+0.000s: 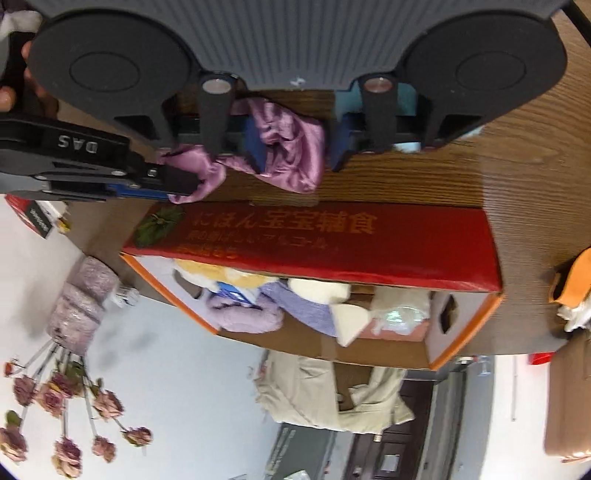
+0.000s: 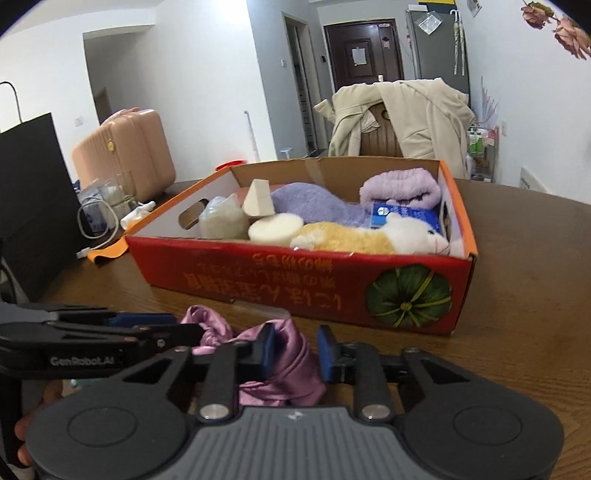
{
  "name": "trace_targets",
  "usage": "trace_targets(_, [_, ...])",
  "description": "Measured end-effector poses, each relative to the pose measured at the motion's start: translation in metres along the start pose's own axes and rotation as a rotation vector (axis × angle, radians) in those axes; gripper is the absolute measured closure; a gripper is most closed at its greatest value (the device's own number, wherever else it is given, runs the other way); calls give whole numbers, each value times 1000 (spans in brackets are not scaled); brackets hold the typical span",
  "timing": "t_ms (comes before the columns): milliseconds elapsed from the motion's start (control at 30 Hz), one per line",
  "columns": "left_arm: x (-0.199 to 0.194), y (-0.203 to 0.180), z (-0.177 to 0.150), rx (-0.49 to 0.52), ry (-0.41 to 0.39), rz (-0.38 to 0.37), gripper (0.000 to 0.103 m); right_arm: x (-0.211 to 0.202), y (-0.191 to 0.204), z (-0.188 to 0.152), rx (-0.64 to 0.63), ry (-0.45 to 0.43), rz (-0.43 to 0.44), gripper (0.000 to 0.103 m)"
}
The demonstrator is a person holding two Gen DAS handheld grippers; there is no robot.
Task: Organize soft objects
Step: 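Close both grippers on the pink satin bow, then lift the pink bow with both grippers and carry it into the box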
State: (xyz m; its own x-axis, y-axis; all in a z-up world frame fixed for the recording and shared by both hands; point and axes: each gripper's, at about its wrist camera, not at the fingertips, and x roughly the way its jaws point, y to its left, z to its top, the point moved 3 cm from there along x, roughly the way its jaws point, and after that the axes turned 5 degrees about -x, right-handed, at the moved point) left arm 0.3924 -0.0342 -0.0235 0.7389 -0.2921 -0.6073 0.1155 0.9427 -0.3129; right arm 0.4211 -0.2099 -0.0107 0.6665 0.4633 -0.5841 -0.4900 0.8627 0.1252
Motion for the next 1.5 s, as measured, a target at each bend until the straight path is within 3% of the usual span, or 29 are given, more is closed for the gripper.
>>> trace_targets(100, [2, -6, -3, 37, -1, -9, 94, 5, 3, -5, -9, 7, 11, 90])
trace_targets(167, [1, -6, -2, 34, -1, 0, 96, 5, 3, -7, 1, -3, 13, 92])
trace_targets(267, [-13, -10, 2, 31, -21, 6, 97, -4, 3, -4, 23, -18, 17, 96])
trace_targets(467, [-79, -34, 2, 42, -151, -28, 97, -62, 18, -4, 28, -112, 46, 96])
trace_targets(633, [-103, -45, -5, 39, -181, -34, 97, -98, 28, -9, 24, -152, 60, 96])
trace_targets(733, [-110, -49, 10, 46, -205, -53, 97, -107, 31, 1, 10, -183, 53, 96])
trace_targets(867, [-106, -45, 56, 75, -244, -62, 97, -110, 32, 42, -54, -260, 35, 96])
trace_targets(1033, [-53, -13, 113, 47, -185, -45, 97, -60, 24, 107, -106, -238, -5, 96])
trace_targets(1133, [-5, 11, 121, -4, -77, -34, 97, -13, 25, 125, -153, -171, -45, 96])
trace_targets(1233, [36, 28, 113, 2, 9, 41, 97, 33, 32, 127, -192, -94, -64, 96])
trace_targets(1333, [51, 42, 106, 52, 45, 127, 96, 70, 37, 119, -198, -14, -42, 96])
trace_targets(1500, [51, 60, 101, 44, 47, 134, 94, 103, 32, 102, -154, 119, -16, 93])
